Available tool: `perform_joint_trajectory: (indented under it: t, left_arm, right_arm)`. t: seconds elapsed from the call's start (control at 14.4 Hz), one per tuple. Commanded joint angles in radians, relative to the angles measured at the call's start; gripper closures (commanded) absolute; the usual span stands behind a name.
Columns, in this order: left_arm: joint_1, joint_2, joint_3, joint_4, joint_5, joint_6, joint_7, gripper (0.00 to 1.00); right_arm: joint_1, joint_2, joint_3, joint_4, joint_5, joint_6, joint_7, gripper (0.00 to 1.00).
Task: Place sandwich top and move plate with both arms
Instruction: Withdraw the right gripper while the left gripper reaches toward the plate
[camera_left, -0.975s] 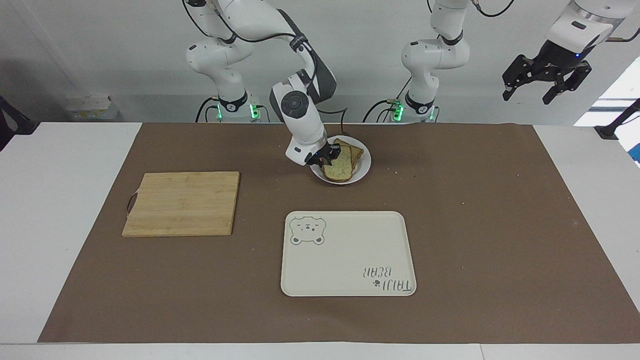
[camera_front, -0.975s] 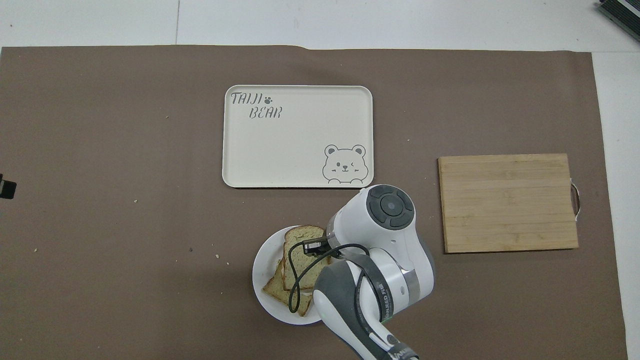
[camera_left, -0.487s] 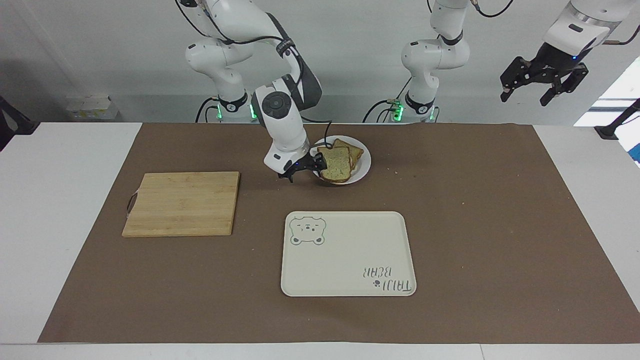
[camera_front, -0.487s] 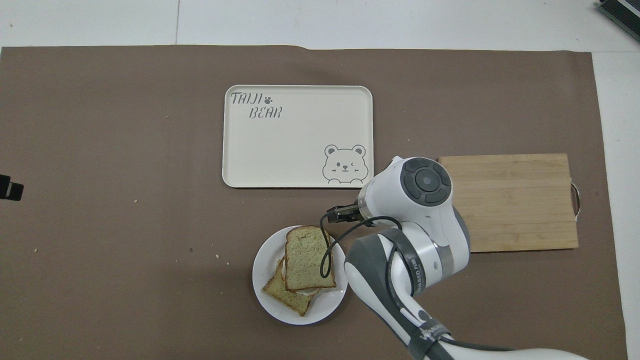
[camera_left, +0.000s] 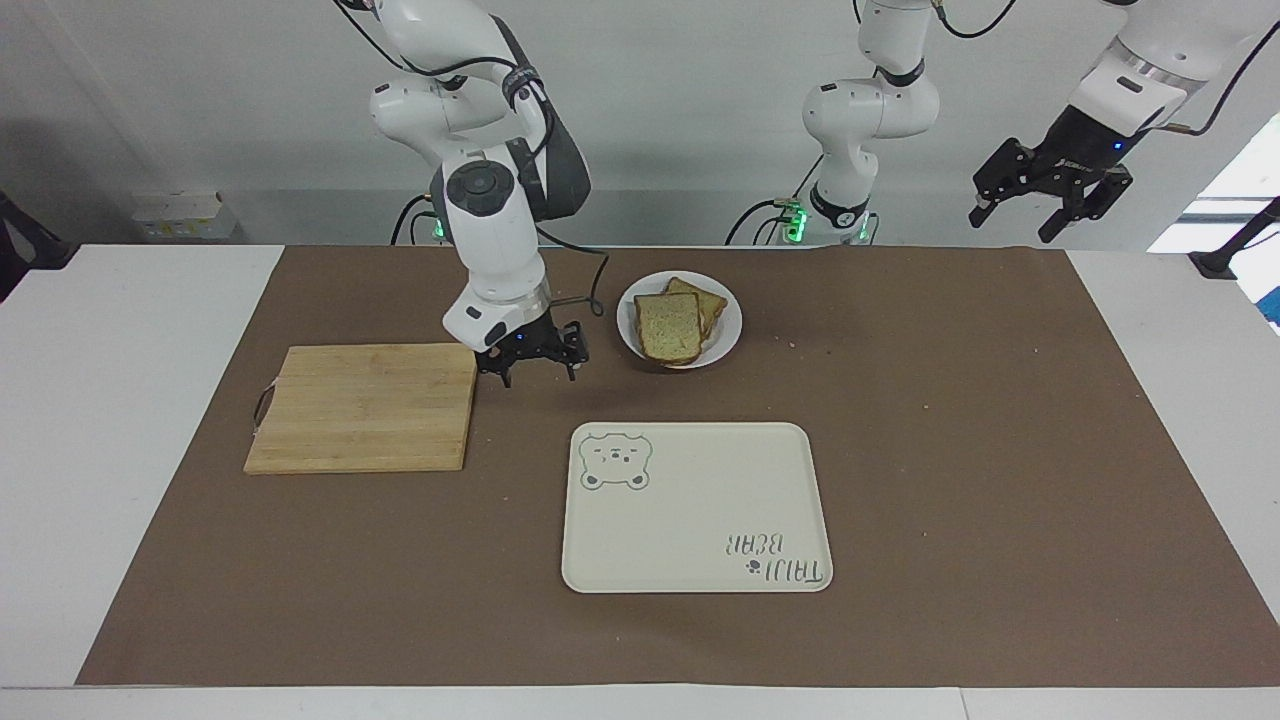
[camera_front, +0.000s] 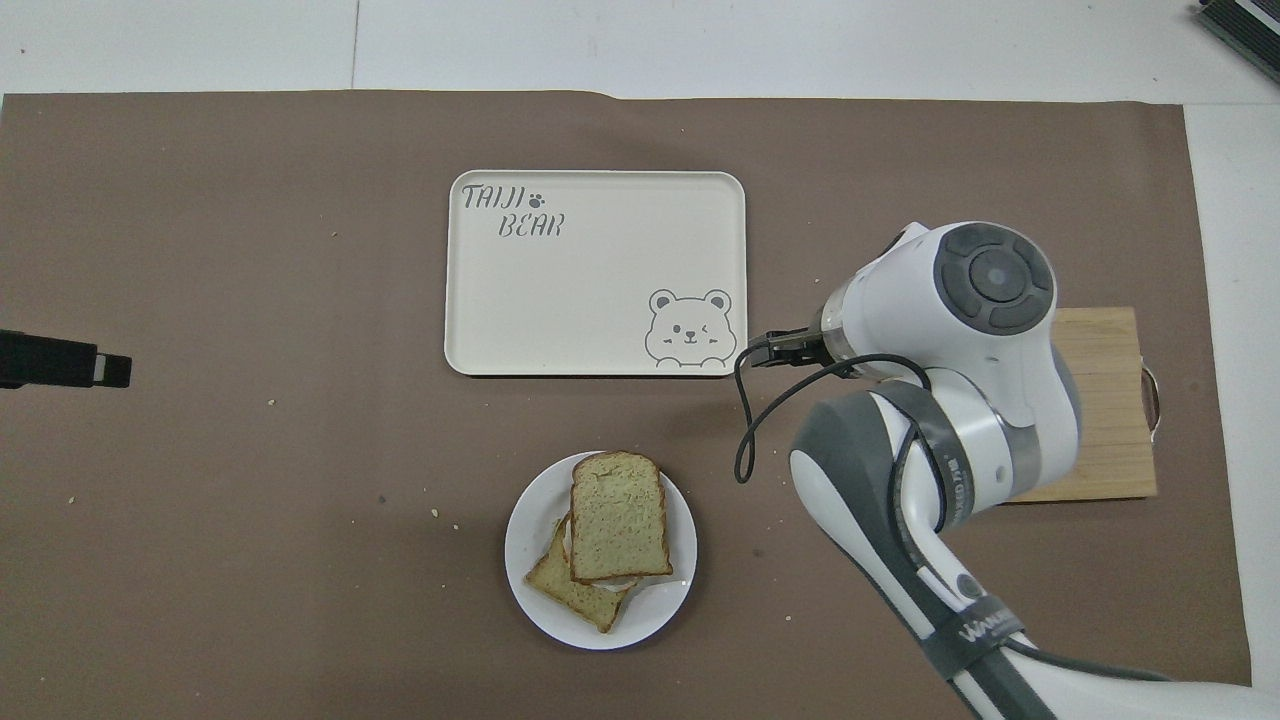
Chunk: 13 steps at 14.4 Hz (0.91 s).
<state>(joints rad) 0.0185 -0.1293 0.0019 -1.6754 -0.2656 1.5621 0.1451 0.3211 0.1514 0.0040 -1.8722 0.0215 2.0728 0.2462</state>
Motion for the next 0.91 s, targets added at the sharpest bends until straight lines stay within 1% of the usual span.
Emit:
perform_joint_trajectory:
  t: [0.0,0.14,0.21,0.28,0.35,0.42,0.56,0.7,0.77,0.84]
  left_arm:
    - [0.002,-0.055,-0.008,-0.246,-0.127,0.194,0.004,0.0]
    - [-0.023,-0.056,-0.014,-0.366,-0.243,0.323,0.02,0.0]
    - [-0.04,-0.055,-0.013,-0.418,-0.3,0.366,0.049,0.03]
    - [-0.045,-0.053,-0.014,-0.466,-0.358,0.401,0.077,0.14]
    - [-0.045,-0.049,-0.013,-0.51,-0.418,0.429,0.14,0.21]
    - [-0.042,-0.038,-0.013,-0.544,-0.481,0.434,0.225,0.22]
    - [-0.041,-0.026,-0.011,-0.648,-0.645,0.456,0.356,0.3]
    - [-0.041,-0.026,-0.011,-0.736,-0.754,0.481,0.48,0.32]
    - [-0.038,-0.021,-0.011,-0.766,-0.805,0.484,0.537,0.34]
    - [-0.026,0.009,-0.01,-0.777,-0.861,0.472,0.592,0.39]
  right_arm:
    - [-0.052,-0.006,0.01,0.076,-0.029,-0.1,-0.016,0.0]
    - [-0.086,-0.032,0.008,0.085,-0.029,-0.123,-0.016,0.0]
    - [-0.114,-0.05,0.01,0.084,-0.029,-0.128,-0.018,0.0]
    - [-0.14,-0.073,0.01,0.085,-0.029,-0.141,-0.021,0.0]
    - [-0.163,-0.096,0.01,0.085,-0.029,-0.155,-0.03,0.0]
    - [-0.181,-0.119,0.008,0.085,-0.029,-0.164,-0.042,0.0]
    - [-0.224,-0.156,0.008,0.085,-0.031,-0.189,-0.059,0.0]
    - [-0.253,-0.185,0.007,0.087,-0.031,-0.198,-0.065,0.0]
    - [-0.267,-0.196,0.007,0.093,-0.031,-0.209,-0.065,0.0]
    - [-0.277,-0.2,0.005,0.111,-0.031,-0.233,-0.077,0.0]
